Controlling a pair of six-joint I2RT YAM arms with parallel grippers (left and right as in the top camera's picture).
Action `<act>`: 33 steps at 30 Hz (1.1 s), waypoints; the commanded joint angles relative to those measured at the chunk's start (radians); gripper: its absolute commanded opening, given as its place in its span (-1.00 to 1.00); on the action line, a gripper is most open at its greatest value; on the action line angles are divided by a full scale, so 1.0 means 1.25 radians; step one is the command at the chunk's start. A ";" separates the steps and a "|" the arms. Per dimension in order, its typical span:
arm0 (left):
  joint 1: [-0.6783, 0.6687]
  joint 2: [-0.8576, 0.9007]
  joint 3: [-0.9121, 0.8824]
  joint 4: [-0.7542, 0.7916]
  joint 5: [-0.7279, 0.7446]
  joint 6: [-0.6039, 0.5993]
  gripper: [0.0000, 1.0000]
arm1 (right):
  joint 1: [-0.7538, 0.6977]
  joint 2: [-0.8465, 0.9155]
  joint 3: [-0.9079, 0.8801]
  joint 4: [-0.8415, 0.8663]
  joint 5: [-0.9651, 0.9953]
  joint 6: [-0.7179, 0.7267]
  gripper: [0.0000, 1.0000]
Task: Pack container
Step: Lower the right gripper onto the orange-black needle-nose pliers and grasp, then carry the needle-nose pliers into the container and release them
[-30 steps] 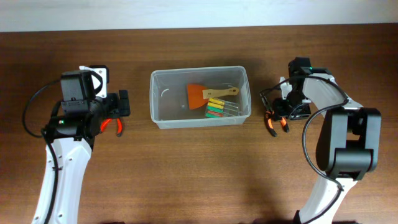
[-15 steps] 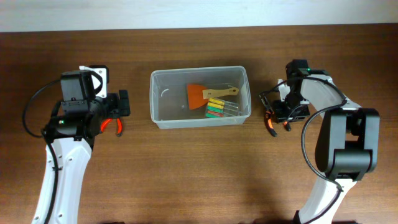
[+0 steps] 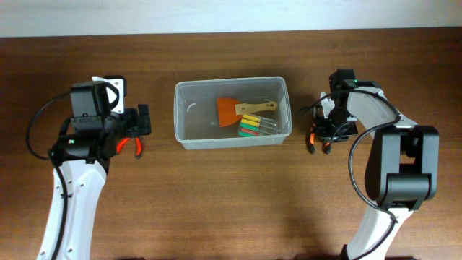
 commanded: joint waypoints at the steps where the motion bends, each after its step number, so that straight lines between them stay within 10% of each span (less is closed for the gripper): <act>1: -0.003 0.003 0.015 0.002 -0.005 0.013 0.98 | 0.011 0.019 -0.026 0.001 -0.022 -0.003 -0.71; 20: -0.003 0.003 0.015 0.002 -0.005 0.013 0.98 | -0.002 -0.097 0.319 -0.284 -0.020 0.022 -0.92; 33: -0.003 0.003 0.015 0.002 -0.005 0.013 0.98 | 0.329 -0.172 0.550 -0.284 -0.057 -0.171 -0.92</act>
